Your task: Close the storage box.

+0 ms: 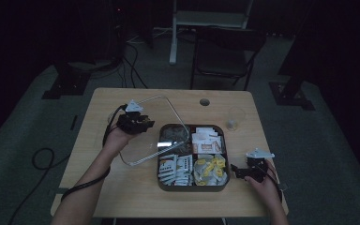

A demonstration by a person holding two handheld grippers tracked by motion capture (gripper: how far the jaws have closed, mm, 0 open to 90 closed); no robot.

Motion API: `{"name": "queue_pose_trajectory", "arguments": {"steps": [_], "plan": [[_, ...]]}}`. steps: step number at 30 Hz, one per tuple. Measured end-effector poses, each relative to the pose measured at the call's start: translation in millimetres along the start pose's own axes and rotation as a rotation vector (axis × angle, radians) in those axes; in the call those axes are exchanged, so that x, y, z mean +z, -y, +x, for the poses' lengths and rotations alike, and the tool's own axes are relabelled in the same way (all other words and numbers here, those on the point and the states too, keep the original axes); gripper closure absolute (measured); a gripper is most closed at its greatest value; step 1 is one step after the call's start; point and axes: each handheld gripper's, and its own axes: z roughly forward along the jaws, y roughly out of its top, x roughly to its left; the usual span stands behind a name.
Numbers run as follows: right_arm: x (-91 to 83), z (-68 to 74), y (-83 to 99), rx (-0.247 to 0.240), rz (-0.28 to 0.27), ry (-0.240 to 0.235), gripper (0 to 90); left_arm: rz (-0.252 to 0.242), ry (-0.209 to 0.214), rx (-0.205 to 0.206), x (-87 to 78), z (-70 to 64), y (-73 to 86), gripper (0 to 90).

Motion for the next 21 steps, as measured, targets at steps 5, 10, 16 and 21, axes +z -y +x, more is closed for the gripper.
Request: {"name": "queue_pose_trajectory", "arguments": {"steps": [5, 10, 16, 21], "plan": [[0.0, 0.0, 0.0, 0.0, 0.0, 0.0, 12.3, 0.004, 0.043, 0.028, 4.9, -12.4, -4.3, 59.7], [0.0, 0.0, 0.0, 0.0, 0.0, 0.0, 12.3, 0.011, 0.08, 0.053, 10.3, -24.3, -7.0, 59.7], [0.0, 0.0, 0.0, 0.0, 0.0, 0.0, 12.3, 0.014, 0.117, 0.082, 16.0, -39.5, -10.0, 59.7], [0.0, 0.0, 0.0, 0.0, -0.001, 0.0, 12.3, 0.016, 0.149, 0.11, 22.5, -53.8, -11.3, 59.7]]}}
